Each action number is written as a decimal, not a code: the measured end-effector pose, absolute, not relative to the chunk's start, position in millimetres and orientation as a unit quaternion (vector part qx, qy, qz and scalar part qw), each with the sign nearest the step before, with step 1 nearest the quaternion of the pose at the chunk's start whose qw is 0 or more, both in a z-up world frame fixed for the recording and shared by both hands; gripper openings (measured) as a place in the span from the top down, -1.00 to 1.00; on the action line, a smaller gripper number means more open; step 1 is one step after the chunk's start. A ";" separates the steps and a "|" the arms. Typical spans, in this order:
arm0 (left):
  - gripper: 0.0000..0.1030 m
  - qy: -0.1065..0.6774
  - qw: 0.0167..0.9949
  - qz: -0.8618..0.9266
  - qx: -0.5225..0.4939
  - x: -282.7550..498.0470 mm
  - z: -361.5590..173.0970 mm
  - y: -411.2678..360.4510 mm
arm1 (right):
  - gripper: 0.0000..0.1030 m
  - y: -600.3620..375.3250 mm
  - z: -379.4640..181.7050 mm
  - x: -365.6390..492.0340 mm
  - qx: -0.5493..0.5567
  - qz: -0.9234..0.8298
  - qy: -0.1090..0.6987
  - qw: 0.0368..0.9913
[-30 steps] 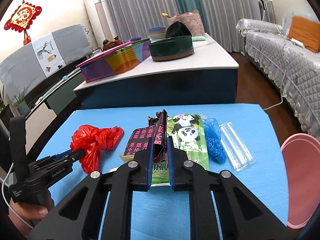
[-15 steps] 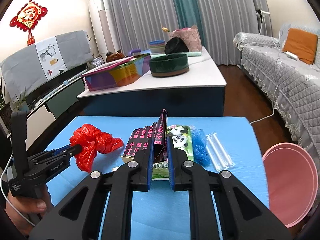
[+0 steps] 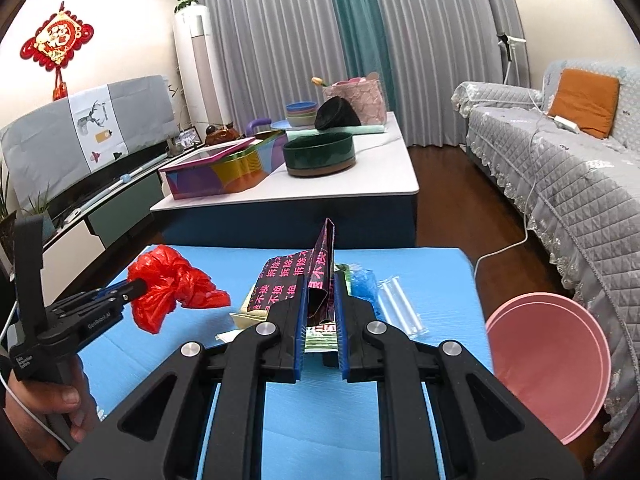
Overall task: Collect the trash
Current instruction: 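Lift and carry the red bag and the patterned packet over the pink bin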
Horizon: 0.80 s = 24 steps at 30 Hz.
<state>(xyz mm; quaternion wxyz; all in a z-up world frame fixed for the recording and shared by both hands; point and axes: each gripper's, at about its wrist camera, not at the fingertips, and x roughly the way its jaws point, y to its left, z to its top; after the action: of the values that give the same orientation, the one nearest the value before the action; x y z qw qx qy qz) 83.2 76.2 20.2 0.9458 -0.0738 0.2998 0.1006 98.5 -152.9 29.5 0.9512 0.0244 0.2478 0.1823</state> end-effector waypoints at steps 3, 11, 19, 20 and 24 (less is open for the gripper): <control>0.69 0.293 0.949 0.097 -0.070 77.2 27.6 71.4 | 0.74 -158.1 33.6 93.7 0.022 0.178 0.242 0.954; 0.69 0.279 0.955 0.082 -0.065 62.8 47.2 54.8 | 0.75 -173.8 45.3 82.4 0.015 0.164 0.224 0.961; 0.69 0.278 0.956 0.061 -0.067 54.0 63.8 32.5 | 0.74 -198.5 59.0 76.5 0.013 0.130 0.209 0.969; 0.69 0.276 0.957 0.055 -0.067 53.8 67.3 27.8 | 0.75 -202.7 61.0 76.4 0.013 0.125 0.209 0.970; 0.69 0.271 0.960 0.035 -0.057 55.5 77.1 6.1 | 0.75 -217.5 66.8 75.4 0.016 0.108 0.206 0.972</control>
<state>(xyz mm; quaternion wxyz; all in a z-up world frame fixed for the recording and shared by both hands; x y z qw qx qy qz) 55.5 6.1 77.1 0.9603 -0.0572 0.2708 0.0347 75.4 -217.5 66.8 0.9724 0.0164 0.2060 0.1079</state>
